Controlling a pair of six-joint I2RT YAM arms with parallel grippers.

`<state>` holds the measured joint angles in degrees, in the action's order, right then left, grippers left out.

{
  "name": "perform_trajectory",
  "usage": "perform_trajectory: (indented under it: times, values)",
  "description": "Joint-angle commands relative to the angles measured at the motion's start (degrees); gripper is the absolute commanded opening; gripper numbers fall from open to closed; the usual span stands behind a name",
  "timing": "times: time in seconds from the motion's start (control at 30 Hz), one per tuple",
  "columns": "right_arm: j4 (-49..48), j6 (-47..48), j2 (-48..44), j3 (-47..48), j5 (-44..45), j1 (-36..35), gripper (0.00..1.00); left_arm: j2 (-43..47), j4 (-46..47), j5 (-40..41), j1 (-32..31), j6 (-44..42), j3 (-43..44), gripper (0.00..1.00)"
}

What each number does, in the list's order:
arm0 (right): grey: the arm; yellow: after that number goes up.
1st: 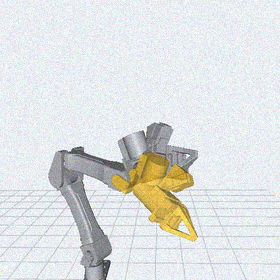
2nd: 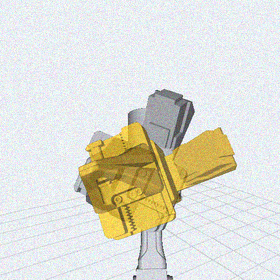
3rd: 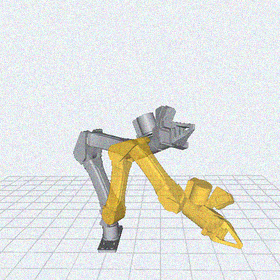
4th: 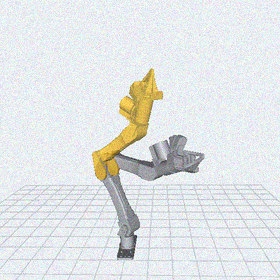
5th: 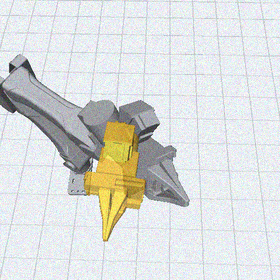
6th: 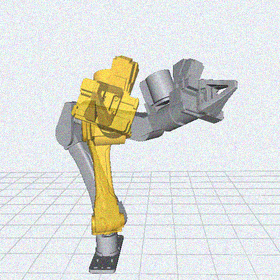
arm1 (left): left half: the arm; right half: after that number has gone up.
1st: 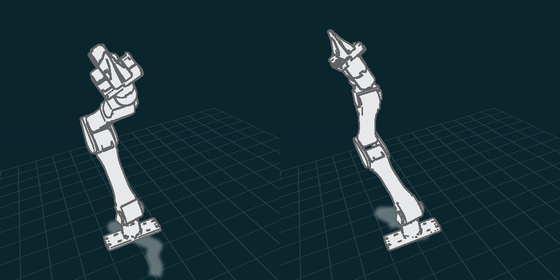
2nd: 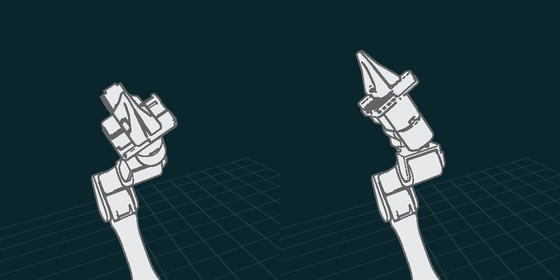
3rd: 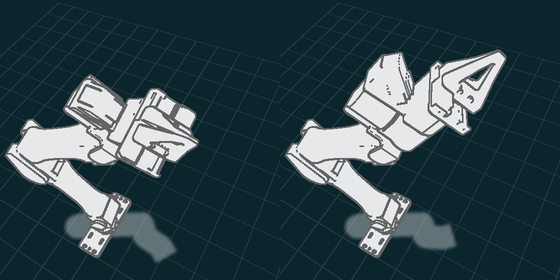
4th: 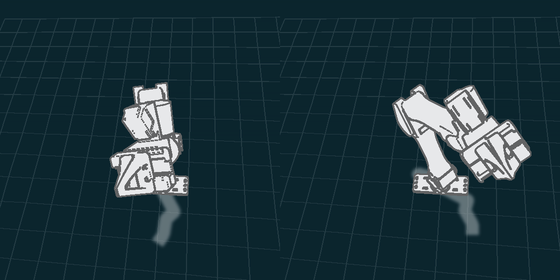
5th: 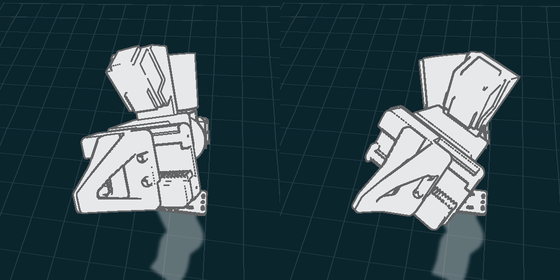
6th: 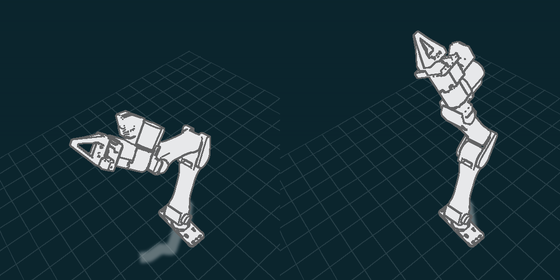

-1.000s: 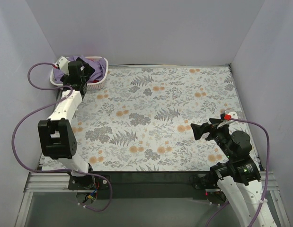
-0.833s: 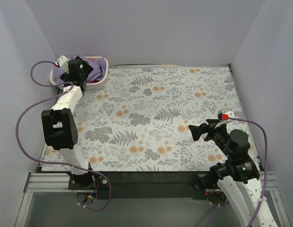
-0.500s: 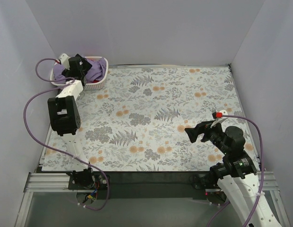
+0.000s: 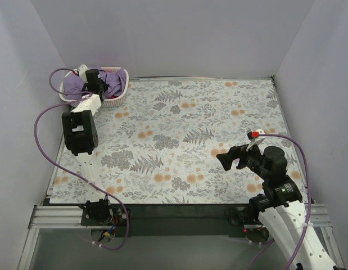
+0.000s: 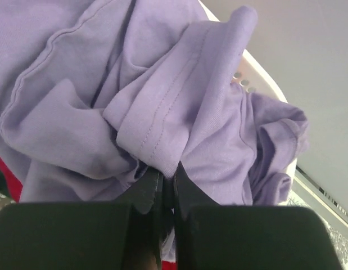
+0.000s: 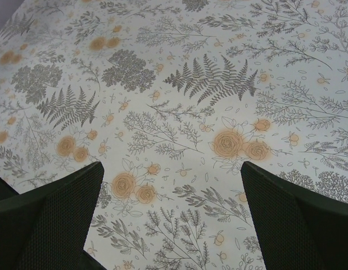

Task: Fold and stack the t-shirts
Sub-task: Grab the tshirt from the pile, then move the tshirt to the center of the board

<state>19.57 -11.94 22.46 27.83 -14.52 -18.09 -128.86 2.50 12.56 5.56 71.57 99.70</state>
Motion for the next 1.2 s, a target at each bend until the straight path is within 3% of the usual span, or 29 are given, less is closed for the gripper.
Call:
perform_trajectory:
  times: [0.0, 0.3, 0.6, 0.77, 0.93, 1.07, 1.17]
  values:
    - [-2.17, -0.36, -0.40, 0.55, -1.30, -0.28, 0.98, 8.96, 0.04, -1.22, -0.11, -2.66, 0.41, 0.00]
    - [-1.64, -1.15, -2.42, 1.78, -0.33, -0.28, 0.98, 24.69, 1.54, -4.55, -0.11, -5.30, -2.40, 0.00]
    - [-1.03, -0.27, -4.17, 3.71, 1.69, -0.37, 0.98, 37.53, -1.36, -21.85, -2.30, -5.13, -0.12, 0.00]
    - [-1.03, 0.60, -4.97, 4.95, 3.45, -0.37, 0.98, 40.61, -3.99, -29.16, -14.94, -9.06, 3.04, 0.00]
    - [-0.94, 2.10, -4.79, 6.87, 6.17, -0.37, 0.98, 37.72, -5.84, -34.61, -27.33, -7.59, 9.62, 0.00]
    - [-0.15, 3.59, -4.35, 9.07, 7.49, -0.37, 0.98, 35.69, -6.55, -37.95, -32.28, -5.39, 12.36, 0.00]
    - [0.55, 4.73, -4.26, 9.87, 8.37, -0.37, 0.98, 37.36, -5.76, -37.78, -33.33, -4.69, 5.97, 0.00]
